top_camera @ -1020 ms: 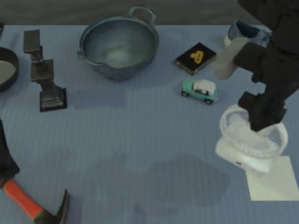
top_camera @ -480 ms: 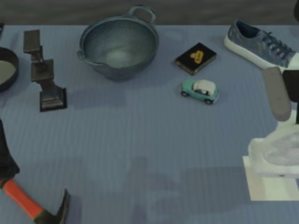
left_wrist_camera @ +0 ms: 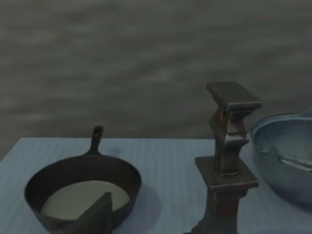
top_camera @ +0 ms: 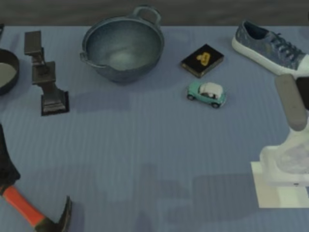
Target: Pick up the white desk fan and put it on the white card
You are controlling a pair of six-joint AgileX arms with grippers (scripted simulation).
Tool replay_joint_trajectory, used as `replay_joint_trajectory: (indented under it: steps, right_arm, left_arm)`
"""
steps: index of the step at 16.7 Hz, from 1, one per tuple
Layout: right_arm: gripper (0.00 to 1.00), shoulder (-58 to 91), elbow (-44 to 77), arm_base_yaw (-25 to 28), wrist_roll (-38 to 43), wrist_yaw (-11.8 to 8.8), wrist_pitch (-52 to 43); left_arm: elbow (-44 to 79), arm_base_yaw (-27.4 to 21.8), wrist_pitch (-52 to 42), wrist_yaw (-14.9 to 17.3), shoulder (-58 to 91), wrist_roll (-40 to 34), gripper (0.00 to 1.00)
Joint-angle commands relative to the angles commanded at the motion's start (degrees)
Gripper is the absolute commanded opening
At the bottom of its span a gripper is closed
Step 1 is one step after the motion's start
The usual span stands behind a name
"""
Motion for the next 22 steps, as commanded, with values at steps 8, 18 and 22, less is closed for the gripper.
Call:
replay_joint_trajectory:
  steps: [8, 18, 22]
  right_arm:
    - [0.00, 0.4, -7.4, -0.2, -0.1, 0.1, 8.0]
    - [0.53, 0.4, -7.5, -0.2, -0.1, 0.1, 8.0]
    - [0.83, 0.4, -7.5, -0.2, -0.1, 0.1, 8.0]
  left_arm:
    - [0.0, 0.0, 0.0, 0.0, 0.0, 0.0, 1.00]
    - [0.0, 0.0, 0.0, 0.0, 0.0, 0.0, 1.00]
    - [0.0, 0.0, 0.0, 0.0, 0.0, 0.0, 1.00]
